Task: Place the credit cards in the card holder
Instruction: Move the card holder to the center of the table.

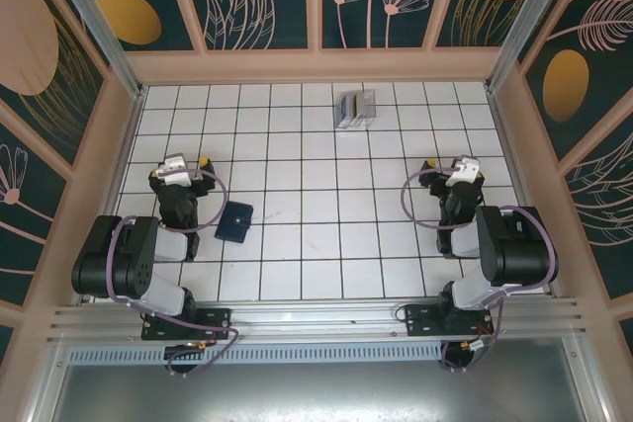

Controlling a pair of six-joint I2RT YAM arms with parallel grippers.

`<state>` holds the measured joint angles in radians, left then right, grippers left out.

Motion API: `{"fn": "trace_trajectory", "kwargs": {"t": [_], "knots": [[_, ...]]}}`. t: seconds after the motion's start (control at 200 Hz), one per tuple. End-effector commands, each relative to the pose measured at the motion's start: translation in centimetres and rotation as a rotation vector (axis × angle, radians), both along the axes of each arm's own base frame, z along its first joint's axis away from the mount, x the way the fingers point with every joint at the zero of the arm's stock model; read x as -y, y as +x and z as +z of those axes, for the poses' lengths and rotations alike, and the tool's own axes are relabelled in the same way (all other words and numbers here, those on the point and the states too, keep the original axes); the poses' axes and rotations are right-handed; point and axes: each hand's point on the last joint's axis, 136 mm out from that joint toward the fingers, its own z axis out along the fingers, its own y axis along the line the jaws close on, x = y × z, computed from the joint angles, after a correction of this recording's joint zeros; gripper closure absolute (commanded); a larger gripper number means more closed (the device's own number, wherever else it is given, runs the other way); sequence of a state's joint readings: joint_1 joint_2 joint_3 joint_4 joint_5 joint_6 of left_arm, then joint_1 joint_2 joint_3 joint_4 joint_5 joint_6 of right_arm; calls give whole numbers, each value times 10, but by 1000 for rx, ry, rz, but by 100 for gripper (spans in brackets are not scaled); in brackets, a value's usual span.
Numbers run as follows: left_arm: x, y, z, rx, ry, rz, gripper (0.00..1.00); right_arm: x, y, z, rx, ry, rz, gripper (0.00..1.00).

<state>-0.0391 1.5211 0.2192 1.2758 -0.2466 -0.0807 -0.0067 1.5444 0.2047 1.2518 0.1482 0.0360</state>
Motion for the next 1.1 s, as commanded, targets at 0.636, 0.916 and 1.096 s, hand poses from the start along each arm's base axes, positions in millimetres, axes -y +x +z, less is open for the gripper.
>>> {"fn": "trace_trajectory", "kwargs": {"t": [0.636, 0.916, 1.096], "knots": [[-11, -4, 16, 45, -22, 61, 1, -2, 5, 13, 44, 6, 16, 1], [-5, 1, 28, -56, -91, 39, 1, -8, 4, 21, 50, -4, 52, 1], [5, -9, 58, -103, -198, -4, 1, -50, -6, 62, 101, -75, 259, 1]]}}
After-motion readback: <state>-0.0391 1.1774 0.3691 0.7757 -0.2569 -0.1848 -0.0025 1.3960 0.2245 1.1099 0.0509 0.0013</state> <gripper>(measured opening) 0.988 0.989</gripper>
